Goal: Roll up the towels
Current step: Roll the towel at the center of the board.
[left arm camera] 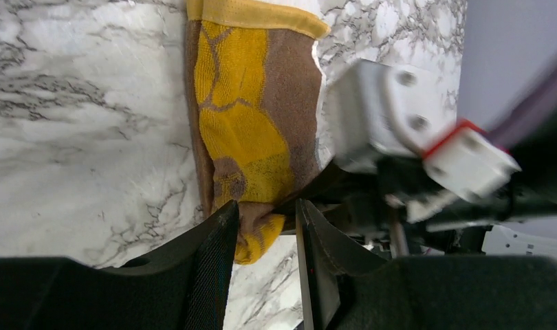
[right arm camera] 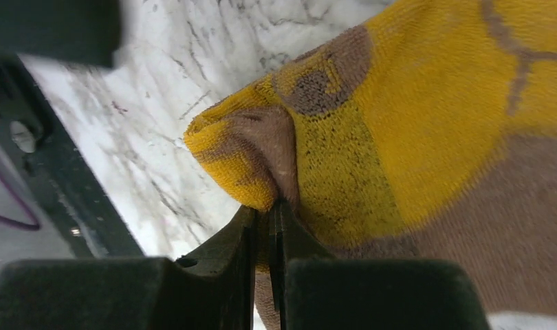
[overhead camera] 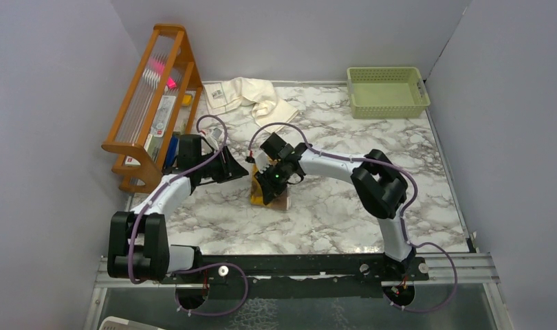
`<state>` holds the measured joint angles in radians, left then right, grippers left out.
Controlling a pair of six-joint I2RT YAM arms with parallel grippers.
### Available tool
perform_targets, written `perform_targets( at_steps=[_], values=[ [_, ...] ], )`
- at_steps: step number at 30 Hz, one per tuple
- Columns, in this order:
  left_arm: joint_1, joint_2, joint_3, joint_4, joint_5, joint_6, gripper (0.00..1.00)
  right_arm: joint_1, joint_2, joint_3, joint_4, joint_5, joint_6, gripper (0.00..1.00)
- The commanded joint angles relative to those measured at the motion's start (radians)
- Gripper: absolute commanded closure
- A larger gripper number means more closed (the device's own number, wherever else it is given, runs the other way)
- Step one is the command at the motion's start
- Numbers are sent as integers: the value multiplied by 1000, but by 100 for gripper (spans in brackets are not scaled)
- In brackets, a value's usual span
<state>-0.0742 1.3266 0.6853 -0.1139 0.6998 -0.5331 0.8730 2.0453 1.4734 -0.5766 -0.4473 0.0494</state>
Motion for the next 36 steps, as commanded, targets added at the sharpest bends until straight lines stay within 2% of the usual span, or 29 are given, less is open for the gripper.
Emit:
perform_targets(
  at_steps=[1, 6, 10, 16, 20, 30, 36],
  values=[
    [0, -92, -41, -8, 41, -32, 61, -3, 65, 44, -35, -202, 140, 99],
    [-14, -126, -80, 18, 58, -78, 62, -9, 130, 75, 41, -354, 200, 99],
    [-44, -133, -109, 50, 53, -111, 63, -36, 180, 106, 62, -413, 234, 99],
    [-63, -140, -186, 139, 34, -176, 66, -112, 214, 66, 149, -510, 317, 99],
    [-67, -135, -229, 206, 36, -221, 72, -130, 253, 73, 142, -522, 323, 99],
    [-83, -60, -280, 362, 55, -282, 76, -131, 304, 62, 173, -549, 343, 99],
    [-100, -23, -285, 370, 31, -264, 79, -132, 318, 68, 169, -540, 342, 99]
  ],
)
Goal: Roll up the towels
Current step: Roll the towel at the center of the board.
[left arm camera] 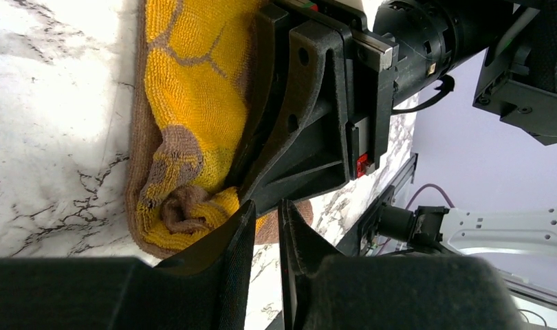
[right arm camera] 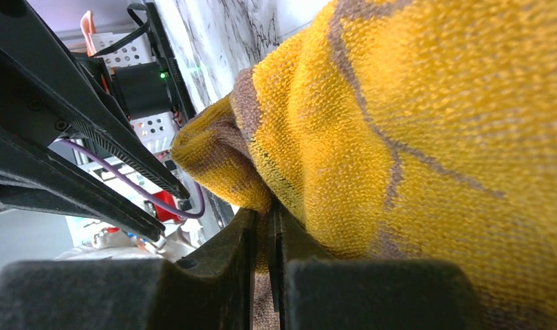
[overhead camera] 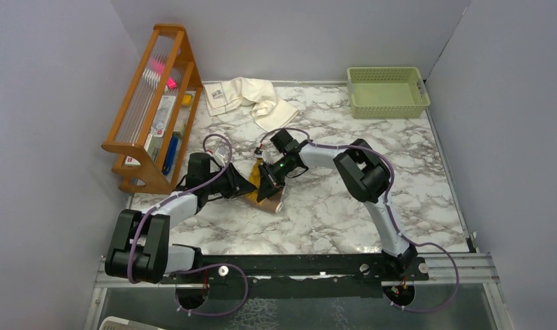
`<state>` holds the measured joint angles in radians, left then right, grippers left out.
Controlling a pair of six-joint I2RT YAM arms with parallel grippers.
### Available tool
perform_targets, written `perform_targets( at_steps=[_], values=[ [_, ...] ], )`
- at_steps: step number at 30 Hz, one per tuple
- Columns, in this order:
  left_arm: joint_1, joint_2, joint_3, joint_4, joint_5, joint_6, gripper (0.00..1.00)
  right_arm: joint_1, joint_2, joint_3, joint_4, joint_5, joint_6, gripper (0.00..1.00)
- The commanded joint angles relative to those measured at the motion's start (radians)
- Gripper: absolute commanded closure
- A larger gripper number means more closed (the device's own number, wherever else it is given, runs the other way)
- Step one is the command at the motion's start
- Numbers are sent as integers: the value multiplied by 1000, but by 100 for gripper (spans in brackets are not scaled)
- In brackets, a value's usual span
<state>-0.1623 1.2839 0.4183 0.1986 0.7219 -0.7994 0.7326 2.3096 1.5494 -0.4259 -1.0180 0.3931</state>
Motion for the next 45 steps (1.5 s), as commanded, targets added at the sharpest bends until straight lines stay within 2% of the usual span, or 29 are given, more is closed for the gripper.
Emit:
perform_targets(
  at_steps=[1, 9, 12, 13, 17, 18, 22, 25, 28, 34, 37, 45],
  values=[
    [-12, 27, -25, 58, 0, 9, 80, 9, 55, -8, 20, 31, 1, 99],
    [-13, 80, -52, 24, -147, 87, 90, 8, 8, -10, -7, 99, -37, 99],
    [-13, 82, -55, 22, -170, 91, 91, 9, -29, -10, -33, 160, -68, 93],
    [-13, 83, -58, 19, -177, 95, 91, 9, -44, -11, -35, 176, -76, 85],
    [-13, 75, -78, 2, -204, 113, 92, 9, -137, -26, -39, 271, -113, 33],
    [-13, 72, -84, 2, -207, 116, 92, 10, -164, -28, -46, 309, -126, 30],
    [-13, 67, -93, -5, -219, 122, 92, 8, -283, -67, -40, 443, -193, 27],
    [-13, 66, -86, -15, -227, 128, 92, 8, -412, -173, 42, 532, -246, 27],
    [-13, 65, -79, -25, -232, 133, 93, 47, -585, -341, 216, 650, -348, 27],
    [-14, 71, -81, -28, -235, 138, 93, 243, -834, -690, 618, 824, -737, 27],
    [-14, 74, -80, -27, -236, 137, 93, 293, -835, -747, 693, 856, -839, 27],
    [-14, 80, -79, -29, -235, 140, 93, 371, -714, -721, 674, 947, -996, 36]
  ],
)
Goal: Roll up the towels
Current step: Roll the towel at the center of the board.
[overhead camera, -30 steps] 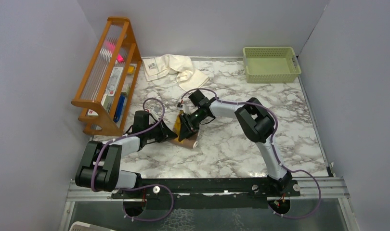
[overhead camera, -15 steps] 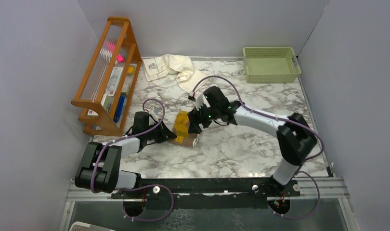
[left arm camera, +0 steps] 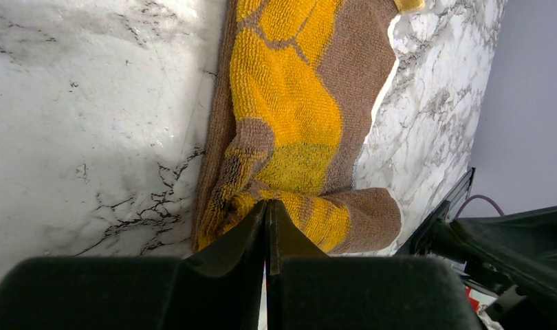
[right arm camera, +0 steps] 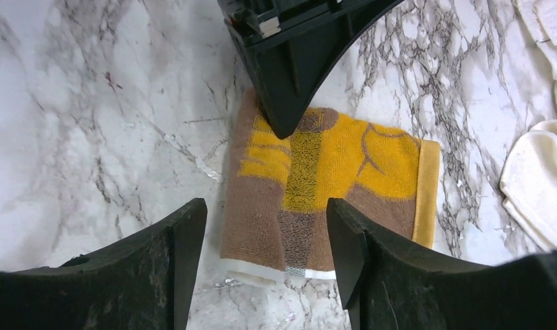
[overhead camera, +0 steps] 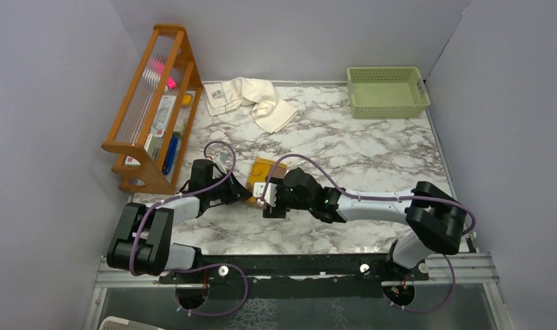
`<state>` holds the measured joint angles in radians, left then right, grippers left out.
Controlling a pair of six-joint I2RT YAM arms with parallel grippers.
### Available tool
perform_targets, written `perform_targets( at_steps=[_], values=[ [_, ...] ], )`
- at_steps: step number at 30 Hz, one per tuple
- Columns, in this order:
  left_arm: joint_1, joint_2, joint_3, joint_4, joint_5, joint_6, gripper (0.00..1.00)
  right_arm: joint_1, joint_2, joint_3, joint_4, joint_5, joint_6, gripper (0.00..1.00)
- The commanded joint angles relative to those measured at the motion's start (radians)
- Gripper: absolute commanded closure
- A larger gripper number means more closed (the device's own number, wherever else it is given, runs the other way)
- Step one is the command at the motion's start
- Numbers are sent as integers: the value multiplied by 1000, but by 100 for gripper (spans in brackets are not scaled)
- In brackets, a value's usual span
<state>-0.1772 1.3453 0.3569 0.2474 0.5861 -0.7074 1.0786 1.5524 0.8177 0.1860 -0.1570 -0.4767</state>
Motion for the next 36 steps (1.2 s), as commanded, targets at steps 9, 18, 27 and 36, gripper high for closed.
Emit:
perform_targets(
  at_steps=[9, 18, 27, 36],
  values=[
    [1, 29, -11, -81, -98, 52, 93, 42, 77, -10, 24, 83, -145, 41],
    [1, 41, -8, -83, -100, 54, 93, 46, 125, -14, -4, 62, -124, 44],
    [1, 42, -2, -97, -106, 59, 93, 45, 185, -15, -53, 89, -97, 48],
    [2, 41, 6, -112, -110, 61, 93, 45, 262, 9, -94, 162, -65, 58]
  ],
)
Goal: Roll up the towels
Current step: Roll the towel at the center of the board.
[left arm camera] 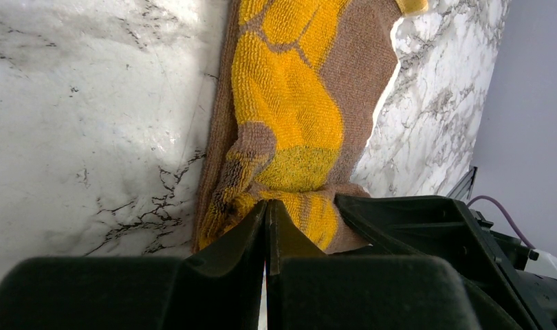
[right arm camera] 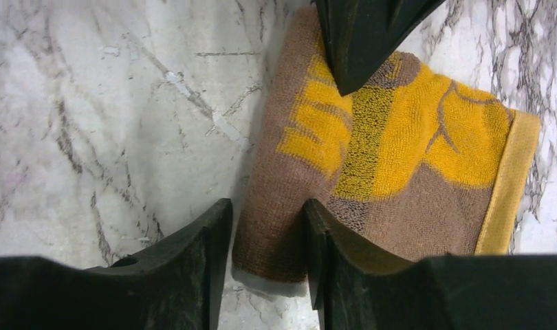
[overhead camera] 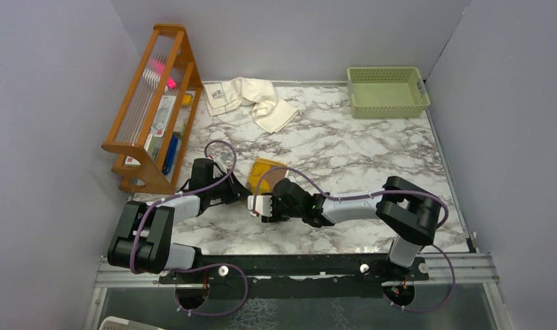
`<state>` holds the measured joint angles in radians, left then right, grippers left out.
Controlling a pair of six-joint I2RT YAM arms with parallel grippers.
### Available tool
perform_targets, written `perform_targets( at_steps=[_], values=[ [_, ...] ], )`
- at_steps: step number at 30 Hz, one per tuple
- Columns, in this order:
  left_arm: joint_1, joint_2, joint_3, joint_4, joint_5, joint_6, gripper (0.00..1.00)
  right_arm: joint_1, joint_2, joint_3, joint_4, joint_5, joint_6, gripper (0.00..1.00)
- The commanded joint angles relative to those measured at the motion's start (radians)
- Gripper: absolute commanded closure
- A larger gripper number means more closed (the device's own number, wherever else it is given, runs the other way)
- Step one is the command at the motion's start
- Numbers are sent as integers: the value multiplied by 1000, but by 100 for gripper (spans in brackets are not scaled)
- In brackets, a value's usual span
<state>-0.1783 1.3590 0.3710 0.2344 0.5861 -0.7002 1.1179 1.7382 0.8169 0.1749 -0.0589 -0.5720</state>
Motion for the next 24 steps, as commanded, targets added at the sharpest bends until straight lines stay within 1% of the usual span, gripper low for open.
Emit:
perform_targets(
  at_steps=[1, 5, 8, 10, 12, 14, 19, 21, 24],
  values=[
    [3, 27, -8, -102, -111, 55, 93, 6, 90, 22, -95, 74, 34, 61],
    [3, 19, -1, -115, -115, 57, 93, 5, 141, 64, -138, 98, 56, 72],
    [3, 10, 9, -131, -117, 59, 93, 3, 156, 91, -172, 91, 86, 84],
    [3, 1, 23, -148, -116, 59, 93, -3, 156, 116, -207, 74, 116, 89],
    [7, -15, 46, -180, -115, 67, 92, -21, 141, 142, -249, 23, 157, 94],
    [20, -41, 86, -222, -105, 76, 89, -51, 112, 164, -281, -69, 205, 96],
    [57, -136, 217, -355, -102, 113, 75, -145, 67, 244, -384, -351, 332, 99],
    [65, -165, 261, -391, -94, 122, 73, -178, 64, 274, -409, -445, 382, 99],
    [68, -197, 292, -400, -67, 126, 72, -230, 77, 318, -437, -586, 455, 98]
  ],
)
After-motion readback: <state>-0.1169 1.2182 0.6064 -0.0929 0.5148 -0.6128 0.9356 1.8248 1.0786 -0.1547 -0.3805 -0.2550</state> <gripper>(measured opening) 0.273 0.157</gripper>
